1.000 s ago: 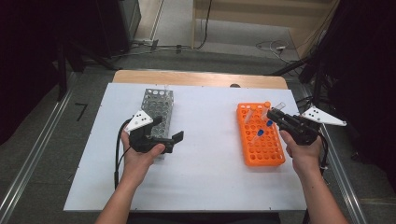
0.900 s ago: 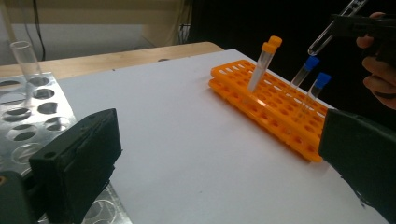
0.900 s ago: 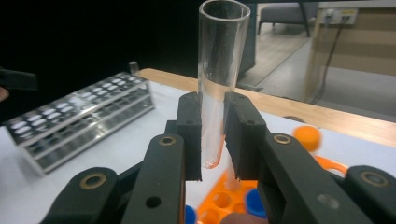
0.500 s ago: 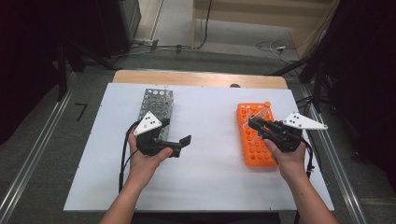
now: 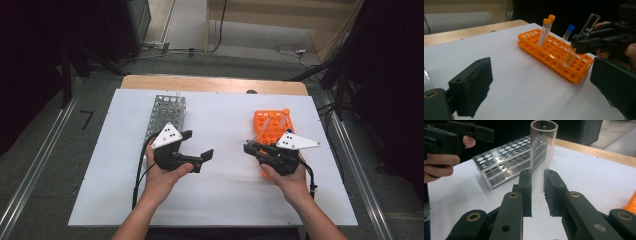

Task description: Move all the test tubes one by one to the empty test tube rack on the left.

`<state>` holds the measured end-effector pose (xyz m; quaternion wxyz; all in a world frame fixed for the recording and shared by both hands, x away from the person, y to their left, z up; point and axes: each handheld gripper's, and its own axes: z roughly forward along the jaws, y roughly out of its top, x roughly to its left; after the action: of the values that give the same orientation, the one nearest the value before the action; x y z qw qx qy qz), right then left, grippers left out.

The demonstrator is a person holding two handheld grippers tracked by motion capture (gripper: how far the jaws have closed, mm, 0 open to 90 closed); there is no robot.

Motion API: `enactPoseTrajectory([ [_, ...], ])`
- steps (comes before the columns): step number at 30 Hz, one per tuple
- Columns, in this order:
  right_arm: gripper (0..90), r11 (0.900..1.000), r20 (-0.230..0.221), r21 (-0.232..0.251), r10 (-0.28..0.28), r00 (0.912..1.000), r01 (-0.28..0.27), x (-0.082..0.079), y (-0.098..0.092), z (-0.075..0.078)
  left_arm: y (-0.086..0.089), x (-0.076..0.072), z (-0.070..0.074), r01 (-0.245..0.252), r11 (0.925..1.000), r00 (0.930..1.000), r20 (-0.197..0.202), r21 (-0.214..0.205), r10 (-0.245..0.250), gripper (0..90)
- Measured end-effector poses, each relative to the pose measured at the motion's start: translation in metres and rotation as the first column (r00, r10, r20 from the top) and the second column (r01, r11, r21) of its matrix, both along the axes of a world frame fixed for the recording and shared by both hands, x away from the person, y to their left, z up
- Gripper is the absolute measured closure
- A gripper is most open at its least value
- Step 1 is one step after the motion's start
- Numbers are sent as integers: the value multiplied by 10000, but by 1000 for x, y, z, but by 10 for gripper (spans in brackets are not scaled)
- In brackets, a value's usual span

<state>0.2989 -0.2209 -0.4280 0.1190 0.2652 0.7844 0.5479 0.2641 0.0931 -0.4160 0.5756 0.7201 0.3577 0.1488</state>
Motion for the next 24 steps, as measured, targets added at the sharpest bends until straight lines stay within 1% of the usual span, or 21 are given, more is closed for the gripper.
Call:
enactPoseTrajectory([
  [2,740,9998,-50,-149,164,9999,-165,-2,5,-2,-4,-1,0,230,9997,9997,69,1,-230,159],
  [4,740,9991,-103,-263,320,9994,-323,-4,10,-4,-9,-2,0,411,9992,9991,69,16,-411,212],
  [5,740,9989,-126,-293,361,9993,-365,-5,12,-5,-12,-3,0,498,9987,9987,89,93,-499,236],
  [6,740,9979,-176,-412,493,9986,-500,-7,17,-7,-14,-4,0,569,9983,9983,78,125,-570,282],
  [7,740,9979,-176,-412,493,9986,-500,-7,17,-7,-16,-4,0,674,9977,9977,94,111,-675,282],
  [11,740,9956,-166,-565,739,9971,-747,-10,25,-9,-24,-7,1,985,9951,9950,156,65,-986,395],
  [12,740,9943,-196,-623,857,9961,-868,-12,28,-10,-26,-7,1,1052,9944,9943,180,118,-1054,426],
  [15,740,9930,-253,-682,947,9952,-962,-14,32,-10,-32,-8,0,1246,9919,9920,184,235,-1250,445],
  [17,740,9908,-306,-768,1095,9935,-1116,-15,36,-12,-35,-8,-1,1347,9907,9907,186,211,-1351,487],
  [19,740,9903,-332,-774,1132,9930,-1155,-16,37,-12,-38,-8,-1,1458,9891,9892,151,191,-1461,500],
  [20,740,9890,-401,-825,1200,9920,-1230,-17,40,-13,-39,-8,-1,1504,9885,9884,172,180,-1507,528],
  [21,740,9890,-401,-825,1200,9920,-1230,-17,40,-13,-40,-8,-2,1556,9877,9877,139,183,-1559,528],
  [22,740,9880,-396,-833,1273,9911,-1302,-17,41,-13,-42,-8,-2,1649,9861,9862,141,221,-1652,547],
  [24,740,9861,-448,-888,1365,9896,-1401,-19,44,-13,-44,-9,-3,1649,9858,9862,110,317,-1653,578],
])
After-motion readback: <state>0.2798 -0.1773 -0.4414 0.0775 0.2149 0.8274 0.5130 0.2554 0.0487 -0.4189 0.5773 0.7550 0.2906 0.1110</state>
